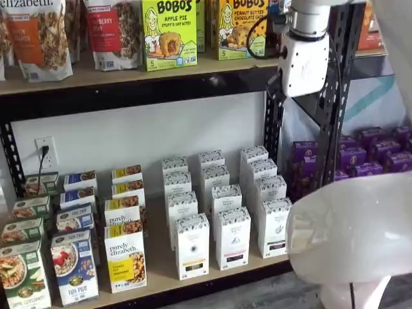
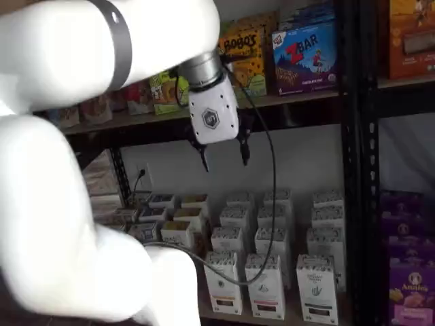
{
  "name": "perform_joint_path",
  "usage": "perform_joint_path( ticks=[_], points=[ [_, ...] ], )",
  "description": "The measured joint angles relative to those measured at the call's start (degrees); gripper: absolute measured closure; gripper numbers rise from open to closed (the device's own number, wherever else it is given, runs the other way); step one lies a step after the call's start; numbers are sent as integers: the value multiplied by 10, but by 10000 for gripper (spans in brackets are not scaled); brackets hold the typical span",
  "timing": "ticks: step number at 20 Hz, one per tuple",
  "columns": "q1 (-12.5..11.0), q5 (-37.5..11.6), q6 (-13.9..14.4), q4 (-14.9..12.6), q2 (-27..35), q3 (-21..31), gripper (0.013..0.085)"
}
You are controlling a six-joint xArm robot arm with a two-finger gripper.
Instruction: Pick up the white box with a green strip in the middle, on the bottom shelf, the sixth box from the left
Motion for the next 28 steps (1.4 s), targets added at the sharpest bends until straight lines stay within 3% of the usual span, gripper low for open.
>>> perform_joint_path(
  ticks=[8,11,14,17,22,28],
  points=[
    [-29,-112,-28,5,62,57,130],
    [-40,-162,-46,23,94,74,130],
    [-35,-170,-30,0,134,70,130],
    [-41,-224,-50,26,171,84,130],
    [-35,-248,-40,18,243,76,130],
    [-33,-334,-59,47,310,90,130]
  ],
)
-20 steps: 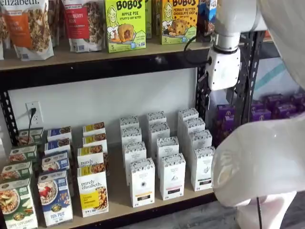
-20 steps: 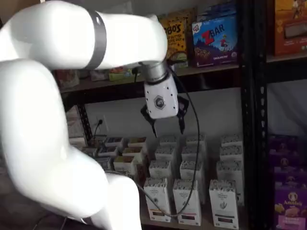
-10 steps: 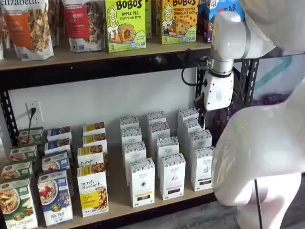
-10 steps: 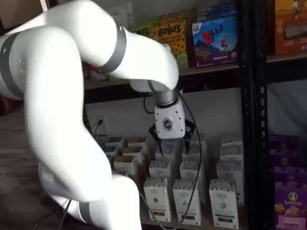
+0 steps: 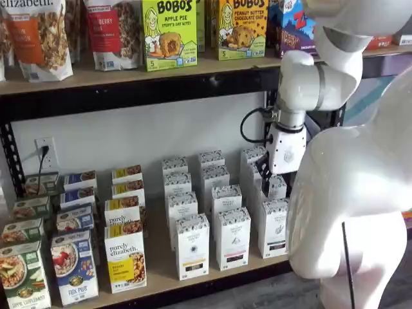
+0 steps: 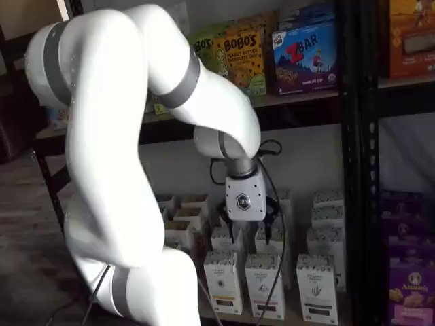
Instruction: Pick up the white box with a green strip in the middle, on the bottom shelf, the sixth box from the left
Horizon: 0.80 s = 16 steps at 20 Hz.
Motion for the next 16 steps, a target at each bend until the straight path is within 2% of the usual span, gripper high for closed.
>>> perform_joint_path(
  ticks=[2,4,7,8,12,16],
  points=[
    [0,-16,-6,7,16,0,130],
    [0,-35,-2,1,39,-2,130],
    [0,-68,28,-36,81,-9,130],
    [-1,-78,28,-39,94,-11,130],
    [-9,-146,13,-30,153,-18,130],
    [-12,-214,-31,13,204,-25,130]
  ],
)
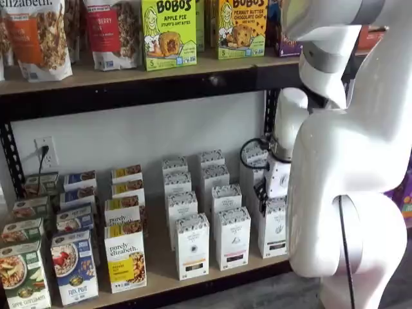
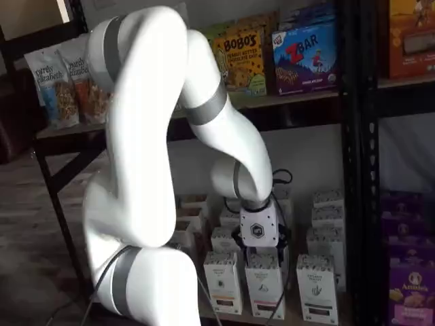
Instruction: Pick up the white box with a green strip in the middle, on the bottom shelf, the sixth box from the left
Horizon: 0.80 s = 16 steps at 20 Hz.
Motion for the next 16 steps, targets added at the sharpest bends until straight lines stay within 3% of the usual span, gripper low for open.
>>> perform_joint_path(
  ticks=[2,4,16],
  points=[
    [0,-21,-22,22,28,-11,130],
    [0,-30,-22,21,46,-19,130],
    [-2,-48,15,-20,165,-108,130]
  ],
)
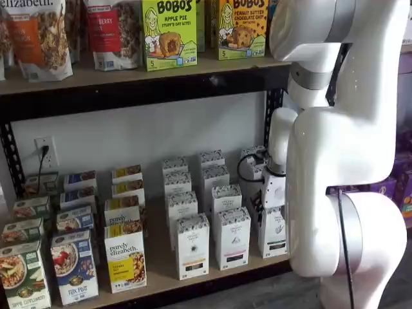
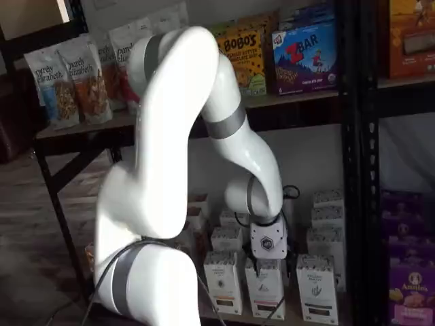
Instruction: Pick up the white box with a green strip in the middle, on the bottom shelf, the sixth box from the left
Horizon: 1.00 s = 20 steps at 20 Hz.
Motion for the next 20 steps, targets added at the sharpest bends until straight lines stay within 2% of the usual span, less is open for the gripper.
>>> perform_joint_path(
  ticks=[2,3,6,8,12,17,20],
  points=[
    [-2,-2,-13,11,21,-21,130],
    [-5,0,-9,5,31,-32,130],
    [-15,16,21,-38,65,-76,130],
    [-21,20,30,-52,89,-106,130],
    [-28,27,11,-41,127,-160,130],
    [-39,49,5,-46,166,-223,130],
    [-45,55,-12,-34,188,-257,130]
  ],
)
